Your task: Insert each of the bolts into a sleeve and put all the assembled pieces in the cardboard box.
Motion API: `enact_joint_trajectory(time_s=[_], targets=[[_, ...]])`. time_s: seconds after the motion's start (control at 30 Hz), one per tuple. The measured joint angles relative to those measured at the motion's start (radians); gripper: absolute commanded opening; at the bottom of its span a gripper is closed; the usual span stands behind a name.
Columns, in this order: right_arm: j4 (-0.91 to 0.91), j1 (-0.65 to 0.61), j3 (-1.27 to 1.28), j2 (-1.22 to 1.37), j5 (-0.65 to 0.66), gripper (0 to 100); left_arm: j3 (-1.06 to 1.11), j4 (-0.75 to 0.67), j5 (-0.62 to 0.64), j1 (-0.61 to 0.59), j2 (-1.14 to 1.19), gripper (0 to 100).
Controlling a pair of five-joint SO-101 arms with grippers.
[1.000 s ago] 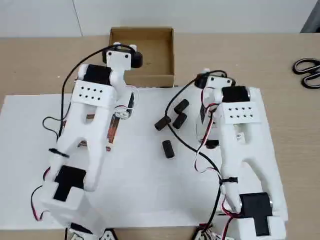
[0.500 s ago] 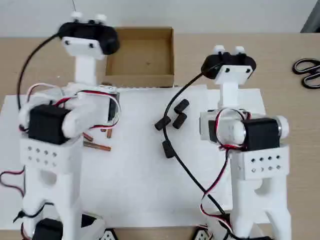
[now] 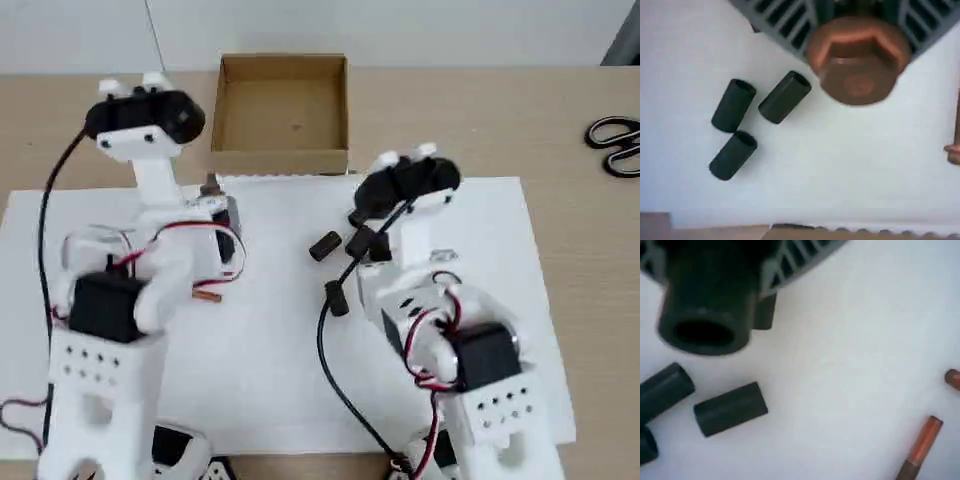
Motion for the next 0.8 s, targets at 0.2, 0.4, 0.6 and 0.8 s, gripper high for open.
enact_joint_trajectory(time_s=[0.2, 0.4, 0.6, 0.8], targets=[[-0.115, -0.061, 0.16, -0.081, 0.0, 0.3, 0.376, -0.238, 0.002, 0.091, -0.278, 0], [-0.239, -0.164, 0.262, -0.11, 0.0, 0.3, 0.667, -0.502, 0.002, 0.112, -0.523, 0], [-0.348, -0.238, 0.336, -0.115, 0.0, 0.3, 0.818, -0.582, 0.009, 0.115, -0.683, 1], [-0.436, -0.308, 0.388, -0.115, 0.0, 0.3, 0.841, -0.585, 0.127, 0.115, -0.736, 1]])
